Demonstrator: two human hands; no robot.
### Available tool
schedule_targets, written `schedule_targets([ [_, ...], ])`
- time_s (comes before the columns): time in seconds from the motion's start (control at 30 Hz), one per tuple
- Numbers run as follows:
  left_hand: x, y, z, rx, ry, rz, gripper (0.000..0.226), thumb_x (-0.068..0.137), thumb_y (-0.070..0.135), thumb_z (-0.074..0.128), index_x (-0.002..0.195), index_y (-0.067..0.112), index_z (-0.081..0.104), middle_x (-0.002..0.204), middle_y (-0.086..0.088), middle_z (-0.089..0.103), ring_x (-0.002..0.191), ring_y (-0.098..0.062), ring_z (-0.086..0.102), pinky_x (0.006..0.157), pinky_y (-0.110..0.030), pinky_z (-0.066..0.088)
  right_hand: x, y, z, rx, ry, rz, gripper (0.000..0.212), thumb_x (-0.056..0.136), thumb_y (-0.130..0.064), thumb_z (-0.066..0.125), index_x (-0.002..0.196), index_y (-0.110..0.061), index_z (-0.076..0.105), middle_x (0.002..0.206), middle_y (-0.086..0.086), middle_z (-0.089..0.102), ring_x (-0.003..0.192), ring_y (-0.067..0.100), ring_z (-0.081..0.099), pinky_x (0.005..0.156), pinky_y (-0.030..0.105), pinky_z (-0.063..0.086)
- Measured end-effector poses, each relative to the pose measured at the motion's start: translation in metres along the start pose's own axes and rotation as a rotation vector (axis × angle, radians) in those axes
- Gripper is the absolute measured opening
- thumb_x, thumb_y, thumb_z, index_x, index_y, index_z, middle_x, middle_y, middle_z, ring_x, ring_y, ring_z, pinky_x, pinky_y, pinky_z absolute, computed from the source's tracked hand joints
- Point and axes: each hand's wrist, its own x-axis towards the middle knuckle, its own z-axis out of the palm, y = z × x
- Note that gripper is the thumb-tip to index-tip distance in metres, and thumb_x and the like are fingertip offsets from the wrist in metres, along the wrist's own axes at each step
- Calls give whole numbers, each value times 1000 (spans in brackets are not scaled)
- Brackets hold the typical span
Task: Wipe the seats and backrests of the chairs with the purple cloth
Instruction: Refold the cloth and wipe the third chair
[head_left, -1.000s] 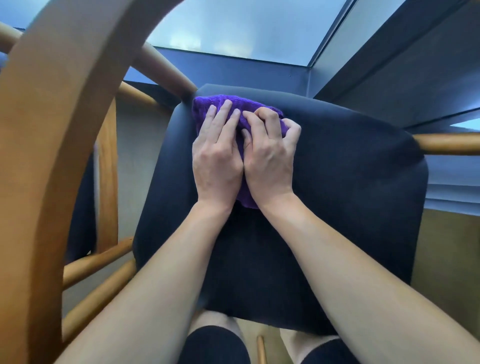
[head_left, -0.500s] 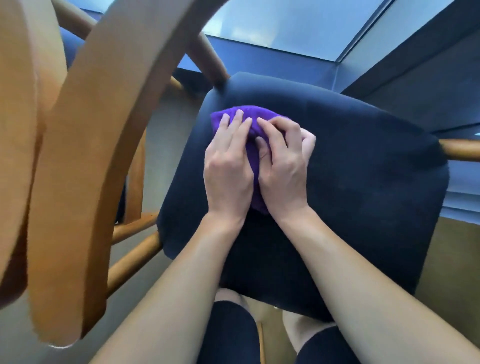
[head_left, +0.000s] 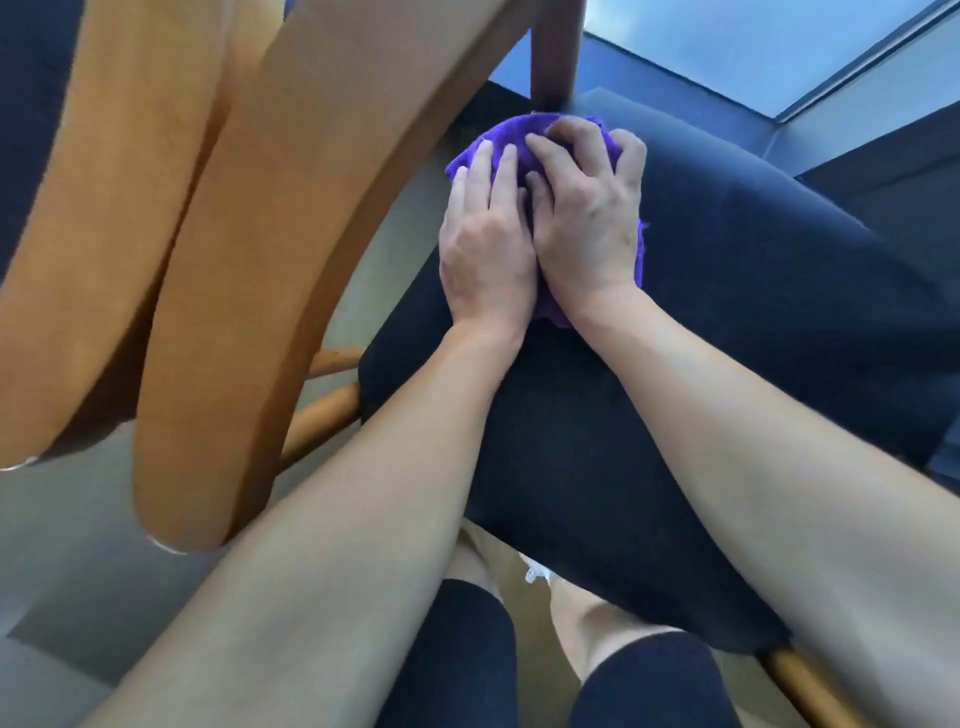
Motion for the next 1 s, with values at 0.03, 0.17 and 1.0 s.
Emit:
schedule_targets([
  [0.03,-8,-5,-1,13,2,-18,44,107,27,38,150,17,41,159,-3,33,146,-20,30,116,-33,31,-6,-4,1,-6,-15,-24,42,103,-32,34,132,-23,62,139,-6,54,126,34,40,105,37,36],
  [0.17,-39,-25,-6,69,17,-89,45,108,27,36,152,17,37,160,-3,30,147,-20,28,118,-32,27,-34,-18,9,-5,-22,-115,41,101,-32,37,128,-20,65,133,-6,59,123,35,45,98,39,41],
  [1.0,-139,-69,-60,-299,125,-254,37,102,5,47,138,1,54,149,-13,45,140,-27,40,116,-33,32,-98,-50,15,0,-146,-476,34,101,-24,45,129,-24,64,149,0,48,137,44,36,110,55,31],
])
